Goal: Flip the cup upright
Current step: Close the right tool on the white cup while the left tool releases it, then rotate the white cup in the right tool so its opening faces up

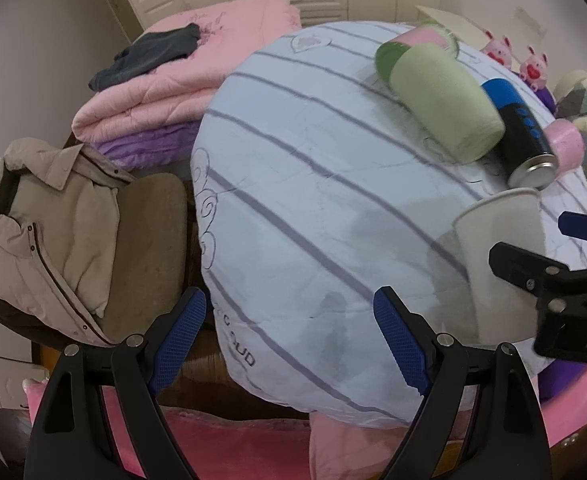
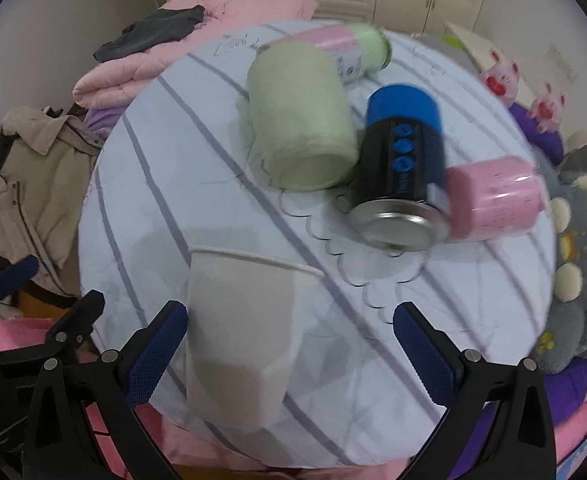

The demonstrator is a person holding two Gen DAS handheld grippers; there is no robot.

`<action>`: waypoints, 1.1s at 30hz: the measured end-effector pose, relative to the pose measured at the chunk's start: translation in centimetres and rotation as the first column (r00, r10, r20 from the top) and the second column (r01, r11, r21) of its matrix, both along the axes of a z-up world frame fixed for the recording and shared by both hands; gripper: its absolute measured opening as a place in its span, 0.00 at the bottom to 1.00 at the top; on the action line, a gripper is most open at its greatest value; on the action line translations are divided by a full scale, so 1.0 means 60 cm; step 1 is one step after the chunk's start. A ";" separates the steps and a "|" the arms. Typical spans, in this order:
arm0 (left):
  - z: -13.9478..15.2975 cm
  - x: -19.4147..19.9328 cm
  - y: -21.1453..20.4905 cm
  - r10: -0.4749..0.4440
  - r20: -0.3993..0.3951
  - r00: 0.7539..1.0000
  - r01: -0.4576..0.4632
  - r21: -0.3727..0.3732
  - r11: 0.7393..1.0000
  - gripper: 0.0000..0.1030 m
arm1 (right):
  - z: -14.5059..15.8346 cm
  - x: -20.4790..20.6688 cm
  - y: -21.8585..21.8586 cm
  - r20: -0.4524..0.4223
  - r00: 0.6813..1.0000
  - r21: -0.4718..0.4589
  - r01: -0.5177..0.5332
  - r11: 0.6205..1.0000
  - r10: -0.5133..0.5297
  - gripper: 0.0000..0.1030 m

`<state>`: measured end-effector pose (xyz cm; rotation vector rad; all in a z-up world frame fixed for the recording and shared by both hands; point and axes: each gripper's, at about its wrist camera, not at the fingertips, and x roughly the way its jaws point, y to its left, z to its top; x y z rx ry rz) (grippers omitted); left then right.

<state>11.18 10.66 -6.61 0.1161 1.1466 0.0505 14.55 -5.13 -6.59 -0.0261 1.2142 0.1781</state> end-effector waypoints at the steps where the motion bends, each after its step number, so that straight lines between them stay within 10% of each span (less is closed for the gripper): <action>1: -0.004 0.002 0.005 0.001 -0.007 1.000 -0.001 -0.005 1.000 0.85 | -0.003 0.005 0.001 -0.014 1.000 0.015 0.005 1.000 -0.005 1.00; 20: -0.037 0.048 0.044 0.022 -0.058 0.998 -0.024 -0.040 0.999 0.85 | -0.043 0.044 0.020 -0.093 0.995 0.051 0.040 0.998 -0.035 0.99; 24: -0.039 0.053 0.042 0.023 -0.066 0.998 -0.025 -0.038 0.999 0.85 | -0.039 0.045 0.012 -0.080 0.996 0.097 0.055 0.994 -0.047 0.72; 33: -0.038 0.054 0.032 0.019 -0.063 0.998 -0.021 -0.030 0.999 0.85 | -0.019 0.034 -0.002 -0.024 0.999 0.110 0.039 0.993 -0.036 0.72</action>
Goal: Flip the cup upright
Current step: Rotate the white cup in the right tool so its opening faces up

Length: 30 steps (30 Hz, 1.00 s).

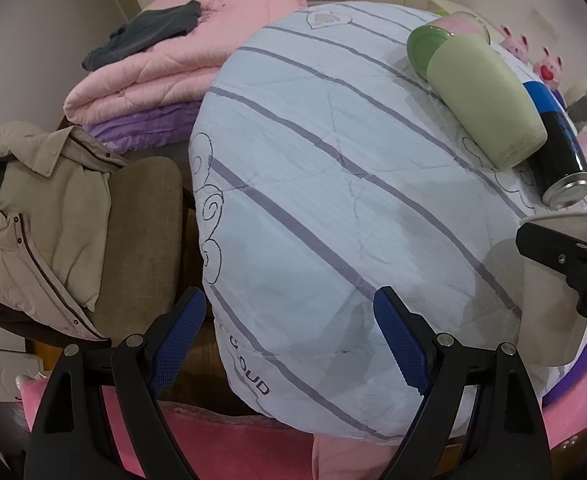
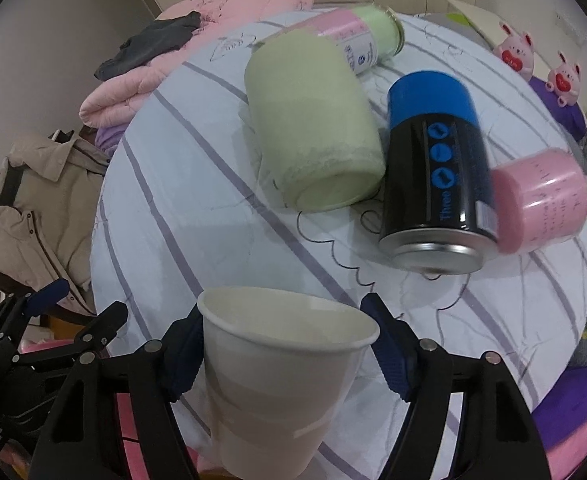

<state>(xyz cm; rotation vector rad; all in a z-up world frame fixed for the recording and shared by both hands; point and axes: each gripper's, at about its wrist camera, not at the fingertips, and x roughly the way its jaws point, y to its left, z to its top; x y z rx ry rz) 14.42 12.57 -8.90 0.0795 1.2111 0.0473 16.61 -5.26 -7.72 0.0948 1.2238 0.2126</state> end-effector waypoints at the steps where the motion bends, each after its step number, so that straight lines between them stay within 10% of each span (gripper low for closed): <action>1: 0.001 -0.001 -0.001 -0.002 0.000 1.000 0.002 0.001 1.000 0.85 | 0.002 -0.002 -0.002 0.005 1.000 -0.003 0.000 1.000 0.000 0.72; 19: 0.013 -0.018 -0.035 -0.017 0.017 1.000 0.017 0.016 1.000 0.86 | 0.069 -0.042 -0.002 0.328 0.943 -0.084 -0.024 0.996 0.051 0.72; 30: 0.016 -0.037 -0.041 0.002 0.027 1.000 -0.002 0.026 1.000 0.87 | 0.042 -0.063 -0.013 0.297 0.953 -0.084 -0.044 0.996 0.067 0.72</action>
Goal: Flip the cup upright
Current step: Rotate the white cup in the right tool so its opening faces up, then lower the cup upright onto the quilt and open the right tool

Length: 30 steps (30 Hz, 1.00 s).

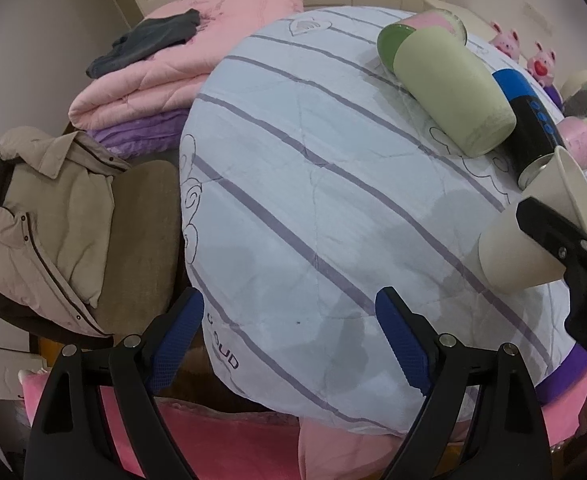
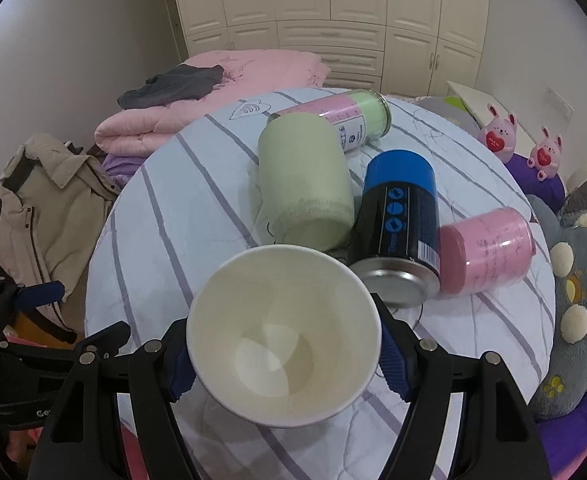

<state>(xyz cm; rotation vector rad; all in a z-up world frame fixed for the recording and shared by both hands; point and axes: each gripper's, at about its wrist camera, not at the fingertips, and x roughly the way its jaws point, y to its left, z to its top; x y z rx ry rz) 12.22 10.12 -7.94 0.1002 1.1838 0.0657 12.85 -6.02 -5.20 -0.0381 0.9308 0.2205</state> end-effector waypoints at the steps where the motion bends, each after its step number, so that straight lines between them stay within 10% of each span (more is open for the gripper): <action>1: 0.001 -0.002 0.000 0.002 0.003 1.000 -0.002 0.000 1.000 0.87 | 0.001 -0.002 0.001 -0.004 1.000 -0.006 -0.005 1.000 0.005 0.73; 30: 0.040 -0.039 -0.017 -0.004 0.074 0.997 0.003 0.019 1.000 0.88 | 0.041 -0.037 -0.018 -0.011 1.000 0.046 -0.010 0.999 0.010 0.77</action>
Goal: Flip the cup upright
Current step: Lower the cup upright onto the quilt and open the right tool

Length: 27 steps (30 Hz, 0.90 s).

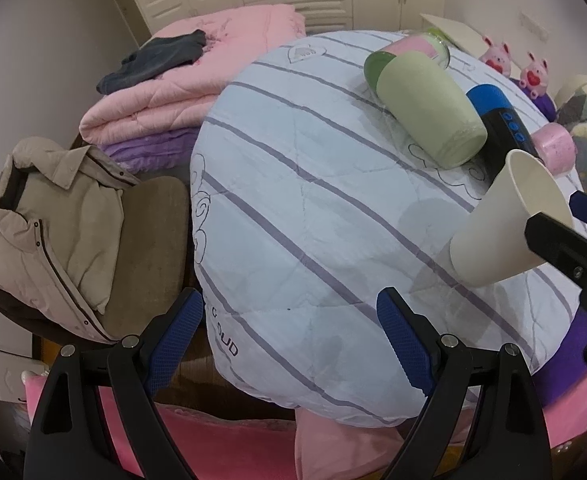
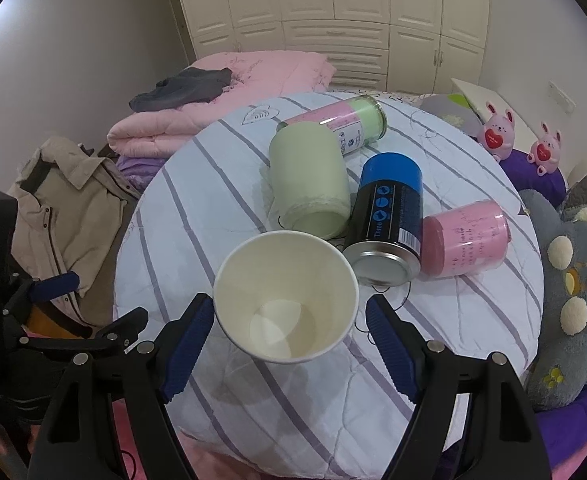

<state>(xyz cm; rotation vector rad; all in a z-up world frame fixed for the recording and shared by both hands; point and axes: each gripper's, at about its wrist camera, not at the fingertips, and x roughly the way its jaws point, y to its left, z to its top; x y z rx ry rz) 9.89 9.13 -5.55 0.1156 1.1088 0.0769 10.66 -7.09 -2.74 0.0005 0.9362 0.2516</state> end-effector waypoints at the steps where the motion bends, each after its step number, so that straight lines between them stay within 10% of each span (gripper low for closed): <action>1: 0.001 -0.001 0.001 0.002 0.001 1.000 -0.002 -0.001 1.000 0.88 | 0.002 -0.002 -0.002 0.003 1.000 0.005 0.001 1.000 -0.001 0.77; 27: 0.050 -0.071 -0.095 -0.031 0.119 0.992 0.032 -0.004 0.999 0.88 | 0.023 -0.064 -0.123 0.017 0.998 0.176 0.048 0.983 -0.052 0.77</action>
